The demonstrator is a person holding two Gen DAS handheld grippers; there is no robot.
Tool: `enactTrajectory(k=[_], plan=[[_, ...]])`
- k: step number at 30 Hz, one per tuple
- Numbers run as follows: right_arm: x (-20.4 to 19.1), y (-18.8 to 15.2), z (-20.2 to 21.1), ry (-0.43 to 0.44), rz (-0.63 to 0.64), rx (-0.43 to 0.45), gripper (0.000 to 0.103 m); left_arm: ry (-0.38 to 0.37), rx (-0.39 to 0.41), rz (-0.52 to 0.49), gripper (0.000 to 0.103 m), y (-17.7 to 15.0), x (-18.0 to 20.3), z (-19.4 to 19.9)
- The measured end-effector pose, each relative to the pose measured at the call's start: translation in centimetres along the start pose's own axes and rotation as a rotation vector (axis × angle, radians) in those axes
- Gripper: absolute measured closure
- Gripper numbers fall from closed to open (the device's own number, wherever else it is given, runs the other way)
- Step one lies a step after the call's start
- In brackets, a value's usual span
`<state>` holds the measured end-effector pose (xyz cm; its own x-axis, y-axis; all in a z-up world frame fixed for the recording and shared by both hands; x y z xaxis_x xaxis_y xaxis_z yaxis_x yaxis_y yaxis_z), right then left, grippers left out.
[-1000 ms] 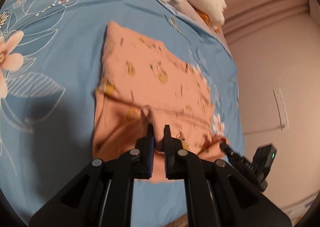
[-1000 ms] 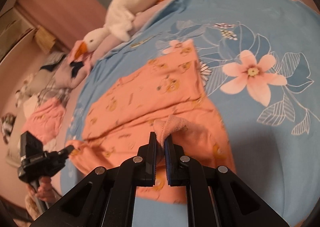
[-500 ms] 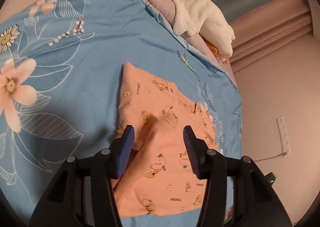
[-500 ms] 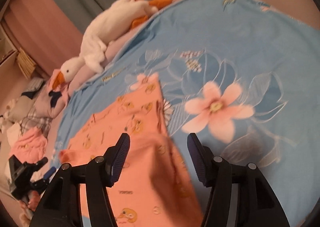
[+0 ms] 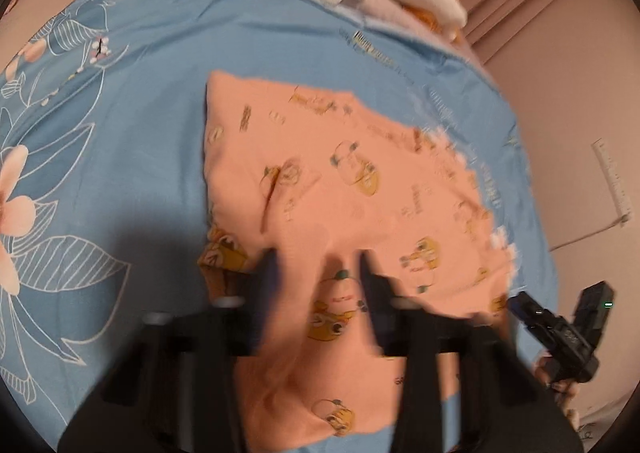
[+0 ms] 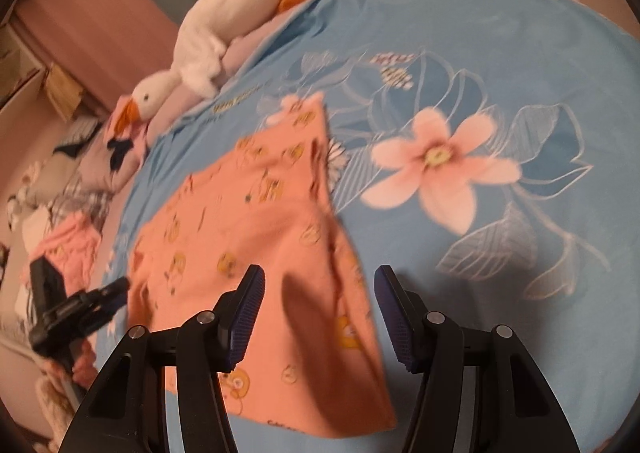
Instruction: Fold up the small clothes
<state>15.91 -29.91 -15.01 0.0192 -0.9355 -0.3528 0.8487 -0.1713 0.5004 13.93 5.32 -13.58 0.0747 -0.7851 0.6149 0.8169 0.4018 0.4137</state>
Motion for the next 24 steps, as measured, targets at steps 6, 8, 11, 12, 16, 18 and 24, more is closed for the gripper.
enactTrajectory(k=[6,8,11,12,16,18,24], plan=[[-1.1,-0.4,0.1,-0.005,0.045,0.004,0.043,0.083,0.095,-0.031,0.100,-0.3,0.7,2.1],[-1.1,-0.4,0.3,0.003,0.048,0.007,0.043,0.084,0.147,-0.037,0.100,-0.4,1.1,4.1],[-1.0,-0.5,0.7,0.009,0.056,0.010,0.043,0.104,0.164,-0.027,0.100,-0.9,1.0,5.8],[-1.0,-0.5,0.8,0.014,0.060,0.009,0.043,0.114,0.161,-0.023,0.100,-1.1,0.7,6.2],[-1.2,-0.5,0.4,0.016,0.074,-0.004,0.043,0.151,0.121,-0.001,0.099,-2.8,-0.6,6.5],[-1.4,-0.3,0.1,0.018,0.080,-0.013,0.043,0.164,0.093,0.025,0.099,-4.0,-1.5,6.3],[-2.3,1.2,-1.1,0.032,0.118,-0.043,0.043,0.177,0.047,0.055,0.099,-6.1,-2.5,5.6]])
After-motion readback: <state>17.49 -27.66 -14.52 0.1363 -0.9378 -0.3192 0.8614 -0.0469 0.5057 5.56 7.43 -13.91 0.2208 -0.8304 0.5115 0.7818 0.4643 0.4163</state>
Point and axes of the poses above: each gripper's, at about its wrist camera, not at the fingertips, and z roughly against the way its jaws point, x to its right, y to its top, the point moved 1 cm from there along -z, roughly the way its jaws point, and after that the axes turned 13 degrees about -y, right-handed, at the moved point
